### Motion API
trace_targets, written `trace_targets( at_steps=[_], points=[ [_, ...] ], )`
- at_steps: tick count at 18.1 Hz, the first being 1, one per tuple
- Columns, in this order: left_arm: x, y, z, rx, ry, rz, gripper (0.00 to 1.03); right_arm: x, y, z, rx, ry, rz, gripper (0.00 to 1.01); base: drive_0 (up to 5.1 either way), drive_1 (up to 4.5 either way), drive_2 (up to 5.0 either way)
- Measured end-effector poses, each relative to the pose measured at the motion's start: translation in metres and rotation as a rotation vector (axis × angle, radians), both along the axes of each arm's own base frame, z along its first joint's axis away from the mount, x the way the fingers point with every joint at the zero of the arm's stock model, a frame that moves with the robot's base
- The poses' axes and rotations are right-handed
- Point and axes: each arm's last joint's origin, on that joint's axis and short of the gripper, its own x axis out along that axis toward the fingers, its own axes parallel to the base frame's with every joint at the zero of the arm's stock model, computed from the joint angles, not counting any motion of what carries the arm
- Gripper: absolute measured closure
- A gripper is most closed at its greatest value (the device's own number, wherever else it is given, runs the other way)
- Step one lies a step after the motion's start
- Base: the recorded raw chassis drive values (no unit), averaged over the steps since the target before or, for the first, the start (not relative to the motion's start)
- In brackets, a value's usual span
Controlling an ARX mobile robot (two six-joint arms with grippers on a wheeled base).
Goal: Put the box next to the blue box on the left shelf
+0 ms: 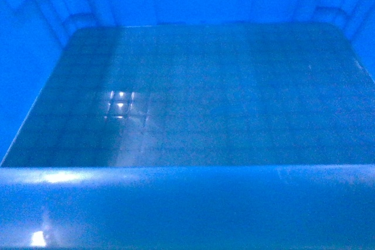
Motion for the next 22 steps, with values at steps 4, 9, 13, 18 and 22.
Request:
trace_targets(
  at_steps=[4,9,13,18,22],
  points=[
    [0.0,0.0,0.0001,0.001,-0.001,0.0,0.73,-0.0001,-0.0001,-0.0001,-0.001,0.001,0.0,0.89,0.0,4.04,-4.1],
    [0.0001,0.0,-0.0003,0.003,0.002,0.0,0.73,-0.0001,0.0,-0.0001,-0.001,0.001,0.0,0.89,0.0,4.06,-4.1],
    [0.0002,-0.0001,-0.0003,0.003,0.002,-0.001,0.73,0.0003,0.0001,-0.0003,-0.001,0.002,-0.001,0.89,0.0,4.09,-4.1],
    [0.0002,-0.0001,-0.0003,0.004,0.003,0.0,0.73,-0.0004,-0.0001,0.0001,-0.001,0.0,0.001,0.89,0.0,4.12,-4.0],
    [0.0001,0.0,-0.0001,0.003,0.001,0.0,0.73,-0.0005,-0.0002,0.0002,-0.001,0.0,0.0,0.89,0.0,4.07,-4.1]
  ],
)
